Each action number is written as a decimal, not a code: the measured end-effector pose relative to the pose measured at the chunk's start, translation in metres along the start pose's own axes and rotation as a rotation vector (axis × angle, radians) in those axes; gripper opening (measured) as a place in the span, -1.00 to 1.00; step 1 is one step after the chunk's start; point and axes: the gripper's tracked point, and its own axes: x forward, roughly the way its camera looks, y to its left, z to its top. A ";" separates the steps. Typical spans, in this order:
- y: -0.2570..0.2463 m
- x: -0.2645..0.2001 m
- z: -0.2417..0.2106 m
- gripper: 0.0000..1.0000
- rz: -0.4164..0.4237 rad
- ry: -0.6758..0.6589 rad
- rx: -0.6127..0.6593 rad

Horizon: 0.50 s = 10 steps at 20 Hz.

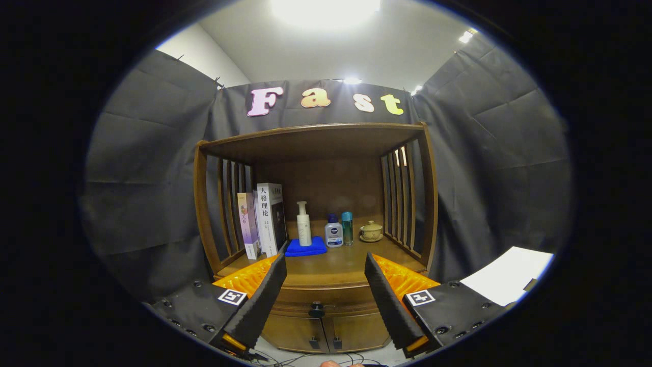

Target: Pull open the drawer, take out the items inside it, and place them on the countertop above the cabinet.

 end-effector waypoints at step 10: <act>-0.007 0.017 -0.022 0.95 -0.001 0.006 -0.007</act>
